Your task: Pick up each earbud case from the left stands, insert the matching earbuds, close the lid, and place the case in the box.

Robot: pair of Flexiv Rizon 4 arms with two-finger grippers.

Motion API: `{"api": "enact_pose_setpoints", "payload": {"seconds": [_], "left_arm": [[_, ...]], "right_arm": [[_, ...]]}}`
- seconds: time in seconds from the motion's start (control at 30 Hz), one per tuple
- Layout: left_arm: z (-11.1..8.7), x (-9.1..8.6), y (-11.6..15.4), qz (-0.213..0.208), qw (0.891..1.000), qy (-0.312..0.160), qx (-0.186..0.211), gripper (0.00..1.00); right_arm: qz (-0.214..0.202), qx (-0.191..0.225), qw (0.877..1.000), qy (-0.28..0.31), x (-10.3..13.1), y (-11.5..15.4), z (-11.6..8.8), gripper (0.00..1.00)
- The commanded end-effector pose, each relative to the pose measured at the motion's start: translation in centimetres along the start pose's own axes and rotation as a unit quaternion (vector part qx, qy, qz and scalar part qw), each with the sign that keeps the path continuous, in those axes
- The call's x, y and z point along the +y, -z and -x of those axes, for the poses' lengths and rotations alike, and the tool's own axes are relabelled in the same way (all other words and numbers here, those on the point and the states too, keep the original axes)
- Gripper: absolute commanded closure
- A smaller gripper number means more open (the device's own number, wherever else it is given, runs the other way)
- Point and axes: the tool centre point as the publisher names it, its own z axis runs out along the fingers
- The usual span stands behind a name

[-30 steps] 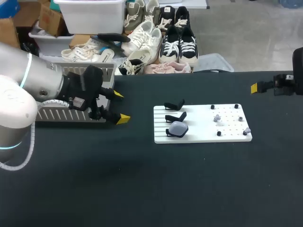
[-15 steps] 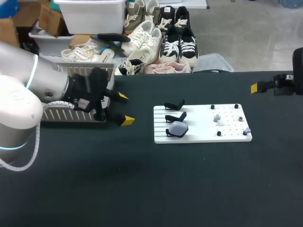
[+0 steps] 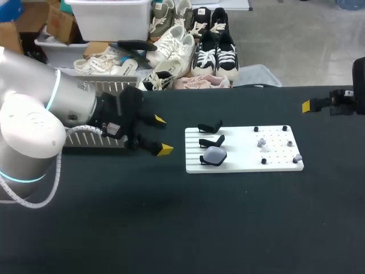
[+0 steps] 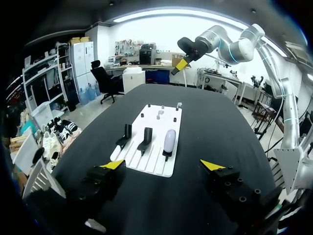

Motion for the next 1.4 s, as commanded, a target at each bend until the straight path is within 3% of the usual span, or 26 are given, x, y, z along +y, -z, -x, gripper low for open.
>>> {"api": "enact_pose_setpoints", "payload": {"seconds": [0.03, 1.23, 1.3, 1.33, 1.4], "left_arm": [[0.0, 0.0, -1.1, -0.005, 1.0, -0.004, -0.002, 0.0], [1.1, -2.0, -8.4, -0.028, 0.999, 0.001, -0.044, 0.0], [1.0, -1.9, -8.7, -0.027, 0.999, 0.001, -0.046, 0.47], [1.0, -1.9, -8.9, -0.026, 0.999, 0.002, -0.046, 0.51], [0.9, -1.8, -9.1, -0.025, 0.999, 0.003, -0.047, 0.44]], "right_arm": [[0.004, 0.0, 1.0, 0.001, -0.2, 0.0, 0.0, 0.0], [0.004, 0.0, 1.0, 0.001, -0.2, 0.0, 0.0, 0.0], [0.004, 0.0, 1.0, 0.001, -0.2, 0.0, 0.0, 0.0], [0.004, 0.0, 1.0, 0.001, -0.2, 0.0, 0.0, 0.0], [0.004, 0.0, 1.0, 0.001, -0.2, 0.0, 0.0, 0.0]]}}
